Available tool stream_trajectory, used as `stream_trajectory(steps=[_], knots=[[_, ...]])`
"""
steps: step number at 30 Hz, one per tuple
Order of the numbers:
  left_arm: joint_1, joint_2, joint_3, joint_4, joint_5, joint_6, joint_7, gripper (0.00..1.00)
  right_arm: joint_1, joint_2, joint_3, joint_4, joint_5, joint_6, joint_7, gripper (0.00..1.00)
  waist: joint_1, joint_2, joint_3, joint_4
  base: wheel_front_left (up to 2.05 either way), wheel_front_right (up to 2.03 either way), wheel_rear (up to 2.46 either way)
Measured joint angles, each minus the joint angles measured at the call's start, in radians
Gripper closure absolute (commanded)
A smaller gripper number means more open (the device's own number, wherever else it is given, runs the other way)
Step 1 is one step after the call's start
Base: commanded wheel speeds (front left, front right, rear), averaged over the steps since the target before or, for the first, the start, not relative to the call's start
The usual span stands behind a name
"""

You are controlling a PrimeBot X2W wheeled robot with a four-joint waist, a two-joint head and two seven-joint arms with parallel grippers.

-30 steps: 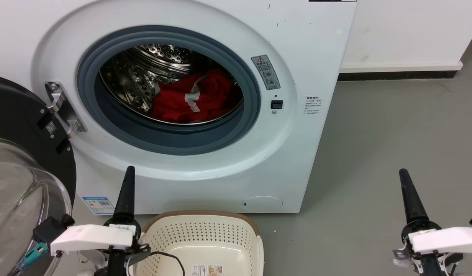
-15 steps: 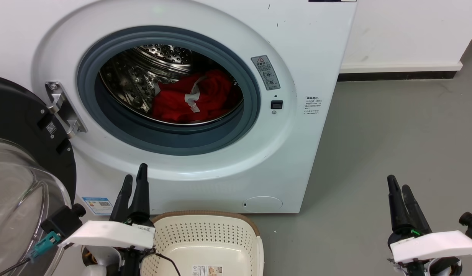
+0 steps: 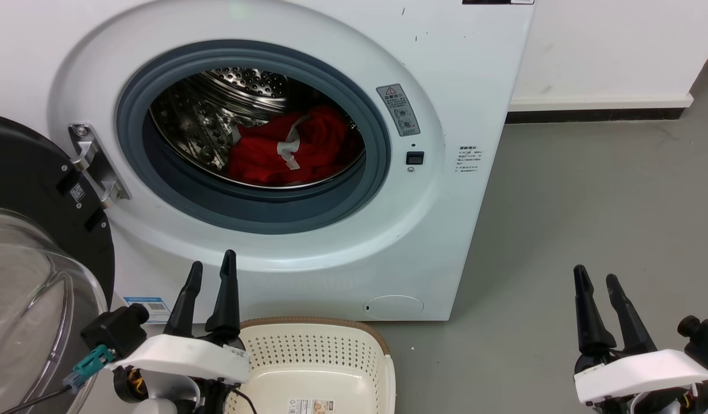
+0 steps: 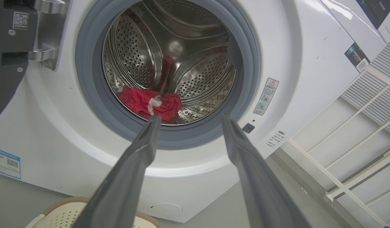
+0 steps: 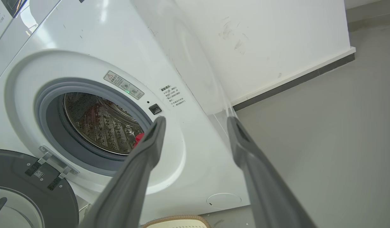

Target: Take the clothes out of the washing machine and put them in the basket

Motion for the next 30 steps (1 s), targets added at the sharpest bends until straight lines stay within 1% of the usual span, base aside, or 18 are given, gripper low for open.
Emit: stream_trajectory(steps=[1, 5, 14, 27, 30], knots=[[0.000, 0.000, 0.000, 0.000, 0.000, 0.000, 0.000, 0.00, 0.000, 0.000, 0.000, 0.000, 0.000, 0.000, 0.000, 0.00, 0.0000, 0.0000, 0.000, 0.000, 0.00, 0.00, 0.00], [0.001, 0.000, -0.004, -0.004, 0.047, 0.003, -0.012, 0.00, 0.005, 0.000, 0.002, -0.014, -0.061, 0.000, -0.003, 0.00, 0.0000, 0.0000, 0.000, -0.001, 0.00, 0.00, 0.00], [0.002, 0.003, -0.015, -0.009, 0.170, 0.018, -0.033, 0.00, 0.010, 0.000, 0.005, -0.045, -0.171, 0.000, -0.007, 0.00, 0.0000, 0.0000, 0.000, -0.002, 0.00, 0.00, 0.00], [0.002, 0.015, -0.023, 0.004, 0.309, 0.047, -0.065, 0.00, 0.030, 0.000, 0.007, -0.060, -0.301, 0.000, -0.003, 0.00, 0.0000, 0.0000, 0.001, -0.001, 0.00, 0.00, 0.00], [0.002, 0.018, -0.024, 0.009, 0.335, 0.053, -0.072, 0.00, 0.031, 0.000, 0.008, -0.061, -0.315, 0.000, -0.002, 0.00, 0.0000, 0.0000, 0.001, -0.001, 0.00, 0.00, 0.00]])
